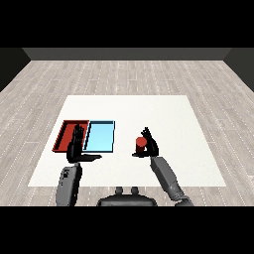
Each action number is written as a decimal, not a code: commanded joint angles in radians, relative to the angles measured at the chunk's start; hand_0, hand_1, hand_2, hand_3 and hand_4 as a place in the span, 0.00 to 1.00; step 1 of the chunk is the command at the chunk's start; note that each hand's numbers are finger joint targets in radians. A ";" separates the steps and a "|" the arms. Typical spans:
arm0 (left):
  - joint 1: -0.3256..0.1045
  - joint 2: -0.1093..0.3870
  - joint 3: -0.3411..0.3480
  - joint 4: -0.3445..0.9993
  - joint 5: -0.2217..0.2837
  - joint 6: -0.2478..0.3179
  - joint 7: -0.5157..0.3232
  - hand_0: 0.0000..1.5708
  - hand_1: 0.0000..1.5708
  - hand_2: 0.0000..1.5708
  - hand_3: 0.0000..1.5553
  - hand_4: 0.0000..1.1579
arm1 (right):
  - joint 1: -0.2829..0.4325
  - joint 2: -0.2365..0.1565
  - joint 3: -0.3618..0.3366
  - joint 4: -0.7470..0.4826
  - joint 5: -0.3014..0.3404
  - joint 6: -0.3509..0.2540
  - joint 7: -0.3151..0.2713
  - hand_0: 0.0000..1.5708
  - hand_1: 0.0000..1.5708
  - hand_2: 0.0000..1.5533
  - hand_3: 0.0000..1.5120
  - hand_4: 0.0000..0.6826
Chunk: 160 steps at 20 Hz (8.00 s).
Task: Pick the red can and put it in the red box
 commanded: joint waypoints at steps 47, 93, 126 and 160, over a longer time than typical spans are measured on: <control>-0.042 0.009 -0.014 0.037 -0.048 -0.003 -0.010 0.00 0.00 0.00 0.00 0.00 | -0.040 -0.038 0.012 -0.321 0.207 -0.355 0.352 1.00 1.00 0.94 0.93 0.88; -0.314 -0.049 -0.603 0.212 0.193 0.294 0.228 0.00 0.00 0.00 0.00 0.00 | -0.080 0.001 0.086 -0.655 0.279 -0.412 0.394 1.00 1.00 0.95 0.93 0.95; -0.349 -0.048 -0.587 0.270 0.263 0.508 0.186 1.00 1.00 1.00 0.96 0.97 | -0.142 0.000 0.279 -0.592 0.212 -0.567 0.329 1.00 1.00 0.94 0.92 0.91; -0.275 -0.049 -0.559 0.254 0.180 0.524 0.110 1.00 1.00 1.00 0.96 0.98 | -0.057 -0.007 0.215 -0.732 0.367 -0.507 0.487 0.00 0.00 0.00 0.00 0.00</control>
